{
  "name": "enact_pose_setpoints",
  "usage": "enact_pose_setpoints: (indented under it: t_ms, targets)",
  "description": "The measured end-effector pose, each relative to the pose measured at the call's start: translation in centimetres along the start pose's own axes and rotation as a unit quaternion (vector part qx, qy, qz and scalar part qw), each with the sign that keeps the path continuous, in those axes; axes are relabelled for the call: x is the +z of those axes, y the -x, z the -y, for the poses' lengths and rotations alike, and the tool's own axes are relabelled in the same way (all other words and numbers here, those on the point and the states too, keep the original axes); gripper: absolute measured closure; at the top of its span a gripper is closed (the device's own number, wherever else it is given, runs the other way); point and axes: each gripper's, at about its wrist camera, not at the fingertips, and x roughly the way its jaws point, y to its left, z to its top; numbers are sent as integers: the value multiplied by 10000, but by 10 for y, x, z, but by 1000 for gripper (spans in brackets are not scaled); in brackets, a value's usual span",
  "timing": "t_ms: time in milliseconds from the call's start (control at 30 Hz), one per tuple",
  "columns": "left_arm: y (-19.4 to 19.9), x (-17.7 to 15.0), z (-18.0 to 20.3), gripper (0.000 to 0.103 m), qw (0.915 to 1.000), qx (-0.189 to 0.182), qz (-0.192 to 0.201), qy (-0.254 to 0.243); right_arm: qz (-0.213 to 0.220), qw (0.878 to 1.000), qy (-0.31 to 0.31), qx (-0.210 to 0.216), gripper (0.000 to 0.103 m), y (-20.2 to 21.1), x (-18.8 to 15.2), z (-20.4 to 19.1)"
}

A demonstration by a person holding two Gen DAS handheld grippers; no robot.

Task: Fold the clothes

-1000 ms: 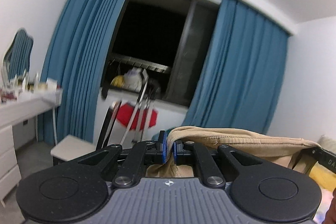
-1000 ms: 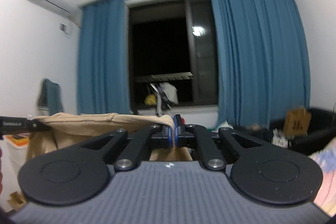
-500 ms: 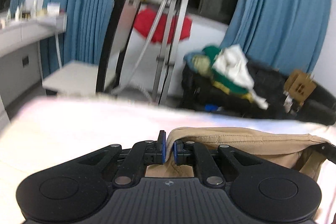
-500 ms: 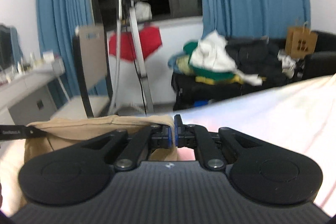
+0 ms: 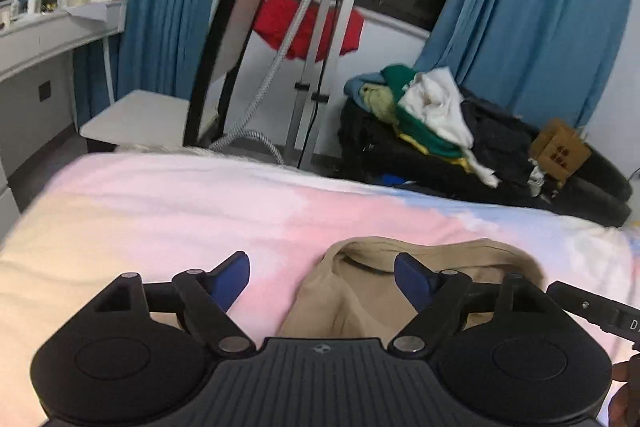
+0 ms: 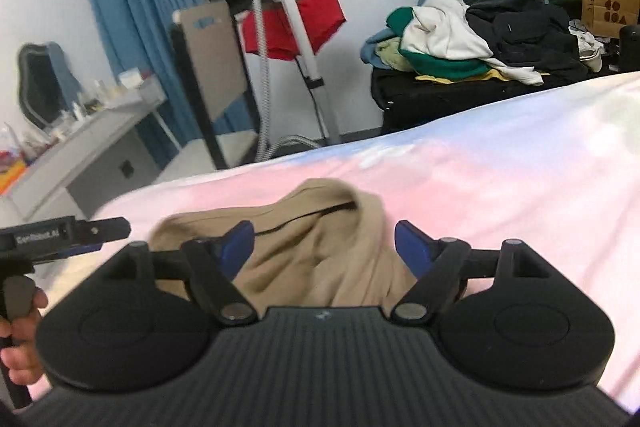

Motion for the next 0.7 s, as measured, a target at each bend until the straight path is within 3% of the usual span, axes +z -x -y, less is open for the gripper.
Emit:
enact_pose_setpoints:
  t_ms: [233,367,533,700]
  targets:
    - [156,-34,-40,21,9990,-104,133,403,128,9996,-214,140,24,121,-41,-37]
    - [213,-73,-67,22,9958,-86,-14,907,259,9990,-318,179,24,192,-75,-57]
    - [221,-109,-92,27,9843,-188,-618,1645,394,9921,-1084,490,24,251,-119,-44]
    - [212,-140,-115,33,9641,-263,-1224,2344,141,9917,-1251,274,23,253,-140,-29]
